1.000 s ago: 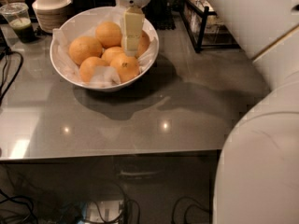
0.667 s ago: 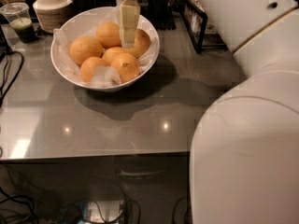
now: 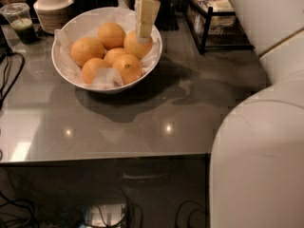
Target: Pick orange from white bowl
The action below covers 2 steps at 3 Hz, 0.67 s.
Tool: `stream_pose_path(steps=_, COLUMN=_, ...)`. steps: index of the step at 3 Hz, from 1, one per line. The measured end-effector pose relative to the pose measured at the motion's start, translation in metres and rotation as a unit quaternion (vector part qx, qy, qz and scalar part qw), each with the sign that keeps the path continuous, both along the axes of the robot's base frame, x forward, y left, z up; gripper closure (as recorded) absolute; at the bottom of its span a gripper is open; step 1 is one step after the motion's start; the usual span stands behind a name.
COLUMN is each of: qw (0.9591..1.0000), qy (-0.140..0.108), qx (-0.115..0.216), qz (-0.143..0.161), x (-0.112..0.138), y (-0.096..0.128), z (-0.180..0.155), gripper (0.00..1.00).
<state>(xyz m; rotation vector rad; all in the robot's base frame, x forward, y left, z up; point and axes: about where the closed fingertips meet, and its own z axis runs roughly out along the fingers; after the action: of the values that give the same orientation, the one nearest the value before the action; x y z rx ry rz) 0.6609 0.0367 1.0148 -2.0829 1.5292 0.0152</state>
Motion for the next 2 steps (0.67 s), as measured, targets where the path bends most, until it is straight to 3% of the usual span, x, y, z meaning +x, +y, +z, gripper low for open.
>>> stream_pose_path(steps=1, qw=0.9979, qy=0.024, qx=0.059, qz=-0.008, x=-0.0079, y=-0.0227, z=-0.0151, gripper=0.0)
stream_pose_path(steps=2, qw=0.9979, qy=0.024, qx=0.059, qz=-0.008, x=-0.0079, y=-0.0227, z=-0.0151, gripper=0.0)
